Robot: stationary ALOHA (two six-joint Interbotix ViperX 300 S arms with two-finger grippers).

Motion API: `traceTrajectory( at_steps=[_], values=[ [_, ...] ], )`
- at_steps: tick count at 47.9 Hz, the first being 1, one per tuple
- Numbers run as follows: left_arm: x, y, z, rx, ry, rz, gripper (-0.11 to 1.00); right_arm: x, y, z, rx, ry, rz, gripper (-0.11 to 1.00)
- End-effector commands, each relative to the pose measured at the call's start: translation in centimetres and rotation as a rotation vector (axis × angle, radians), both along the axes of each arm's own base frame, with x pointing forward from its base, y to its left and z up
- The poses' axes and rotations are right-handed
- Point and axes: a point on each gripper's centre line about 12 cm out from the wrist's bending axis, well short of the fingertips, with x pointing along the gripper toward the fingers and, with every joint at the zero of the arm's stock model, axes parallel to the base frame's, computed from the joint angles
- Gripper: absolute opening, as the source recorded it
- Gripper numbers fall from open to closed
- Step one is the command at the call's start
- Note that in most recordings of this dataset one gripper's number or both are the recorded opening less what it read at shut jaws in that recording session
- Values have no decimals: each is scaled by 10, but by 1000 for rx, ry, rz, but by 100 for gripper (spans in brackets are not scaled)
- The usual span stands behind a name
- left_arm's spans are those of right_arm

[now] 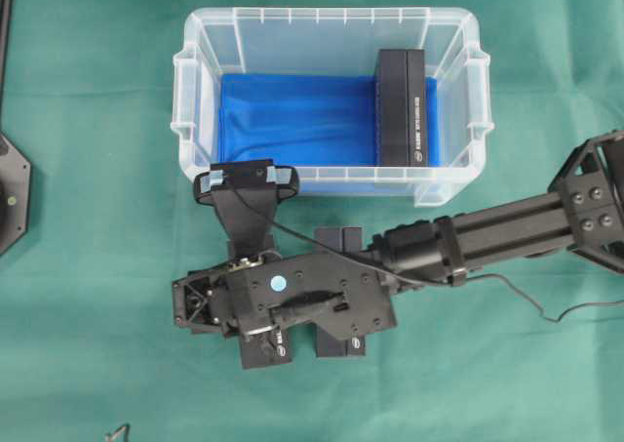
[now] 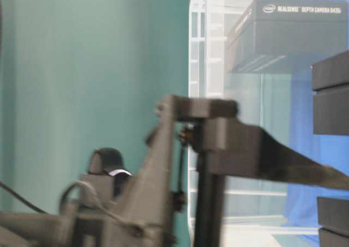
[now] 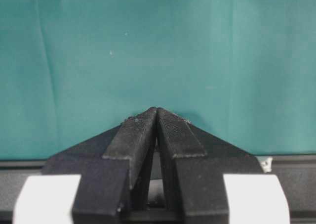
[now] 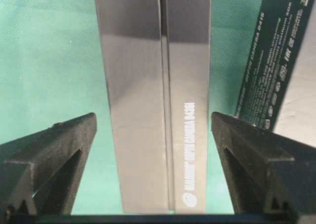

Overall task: Take the box out of the case with the right arm.
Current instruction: 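Open the right gripper and withdraw it to the right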

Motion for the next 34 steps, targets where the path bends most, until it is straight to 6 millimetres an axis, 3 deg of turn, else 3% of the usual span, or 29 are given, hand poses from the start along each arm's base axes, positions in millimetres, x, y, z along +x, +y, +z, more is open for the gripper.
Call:
traceTrajectory(
  at_steps=[1,9,24,34],
  values=[
    [2,1,8,0,-25,5,2,-11,-6,56,8,-87,-6,91],
    [2,1,8,0,-26,5,2,-17,-10,75,-12,-115,-11,90],
    [2,1,8,-1,-26,6,2,-18,-13,76,-24,-105,25,90],
    [1,1,9,-1,-28,6,2,-36,-12,76,-31,-4,33,90]
  ],
)
